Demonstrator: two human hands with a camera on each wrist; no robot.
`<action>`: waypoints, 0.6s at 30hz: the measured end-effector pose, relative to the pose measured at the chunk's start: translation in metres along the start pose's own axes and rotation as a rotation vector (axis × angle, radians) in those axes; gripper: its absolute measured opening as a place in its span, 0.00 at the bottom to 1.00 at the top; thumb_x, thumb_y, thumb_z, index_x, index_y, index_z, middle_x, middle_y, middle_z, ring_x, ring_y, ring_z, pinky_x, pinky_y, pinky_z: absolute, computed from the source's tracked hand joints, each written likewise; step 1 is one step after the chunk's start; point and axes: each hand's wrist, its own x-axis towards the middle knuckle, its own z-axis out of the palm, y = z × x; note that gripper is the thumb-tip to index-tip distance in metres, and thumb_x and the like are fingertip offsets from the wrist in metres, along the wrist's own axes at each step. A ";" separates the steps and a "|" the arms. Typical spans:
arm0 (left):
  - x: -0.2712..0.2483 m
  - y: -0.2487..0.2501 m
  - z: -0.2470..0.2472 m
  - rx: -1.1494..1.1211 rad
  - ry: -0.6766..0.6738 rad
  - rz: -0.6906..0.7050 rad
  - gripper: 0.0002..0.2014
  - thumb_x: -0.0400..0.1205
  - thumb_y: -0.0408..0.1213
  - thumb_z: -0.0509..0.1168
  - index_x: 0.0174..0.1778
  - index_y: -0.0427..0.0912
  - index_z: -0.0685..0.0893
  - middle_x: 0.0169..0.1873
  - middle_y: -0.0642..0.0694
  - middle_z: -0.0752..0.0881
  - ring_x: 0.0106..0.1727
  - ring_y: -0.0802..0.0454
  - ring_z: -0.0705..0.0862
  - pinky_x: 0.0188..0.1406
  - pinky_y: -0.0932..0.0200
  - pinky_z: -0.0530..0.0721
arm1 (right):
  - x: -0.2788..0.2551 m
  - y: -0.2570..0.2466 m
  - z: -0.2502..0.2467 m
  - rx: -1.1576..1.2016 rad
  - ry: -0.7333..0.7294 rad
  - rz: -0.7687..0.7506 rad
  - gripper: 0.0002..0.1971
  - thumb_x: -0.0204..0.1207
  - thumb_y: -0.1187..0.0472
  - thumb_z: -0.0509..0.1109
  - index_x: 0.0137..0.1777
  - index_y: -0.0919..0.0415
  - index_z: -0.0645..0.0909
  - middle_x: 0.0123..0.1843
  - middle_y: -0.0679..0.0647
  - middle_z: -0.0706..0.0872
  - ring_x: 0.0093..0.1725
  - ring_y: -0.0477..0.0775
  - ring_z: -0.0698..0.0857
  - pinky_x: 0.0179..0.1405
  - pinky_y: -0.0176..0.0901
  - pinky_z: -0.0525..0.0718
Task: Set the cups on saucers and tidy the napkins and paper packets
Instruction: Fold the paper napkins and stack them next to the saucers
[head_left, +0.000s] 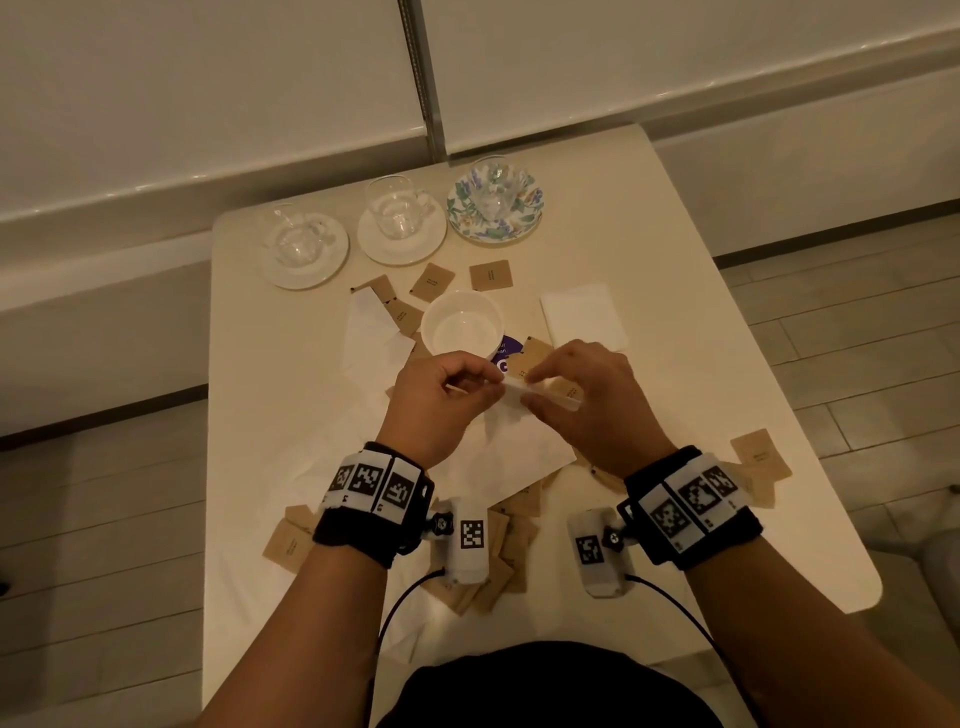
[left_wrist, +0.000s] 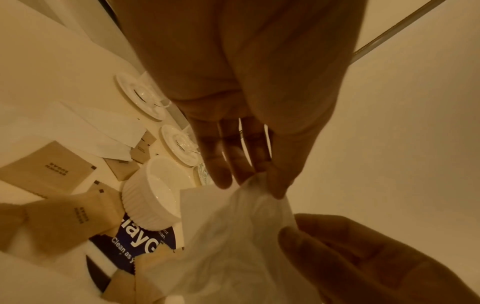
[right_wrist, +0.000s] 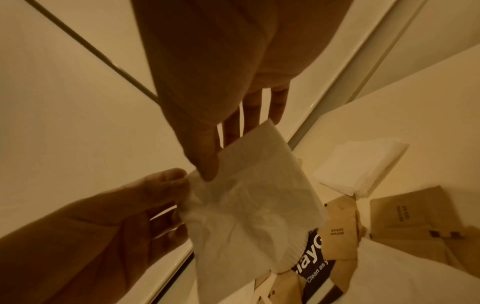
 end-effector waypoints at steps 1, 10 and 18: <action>0.000 0.000 0.000 0.002 0.001 -0.002 0.12 0.75 0.32 0.77 0.38 0.58 0.89 0.36 0.56 0.88 0.39 0.61 0.85 0.40 0.70 0.83 | 0.001 0.000 0.002 -0.019 -0.008 -0.011 0.08 0.72 0.55 0.79 0.50 0.53 0.89 0.48 0.45 0.87 0.49 0.48 0.81 0.54 0.53 0.76; 0.001 0.012 -0.004 0.429 -0.093 0.108 0.17 0.76 0.47 0.76 0.60 0.57 0.87 0.60 0.53 0.80 0.64 0.54 0.75 0.68 0.55 0.71 | 0.002 0.000 0.003 0.082 -0.090 0.000 0.06 0.75 0.58 0.77 0.51 0.53 0.91 0.42 0.45 0.89 0.41 0.42 0.84 0.43 0.41 0.85; 0.005 0.003 -0.014 0.247 -0.125 0.068 0.05 0.80 0.38 0.73 0.49 0.49 0.92 0.42 0.63 0.88 0.47 0.75 0.82 0.46 0.82 0.73 | 0.000 0.007 -0.017 0.083 -0.071 0.075 0.07 0.74 0.60 0.78 0.51 0.57 0.90 0.43 0.45 0.87 0.44 0.47 0.84 0.49 0.49 0.83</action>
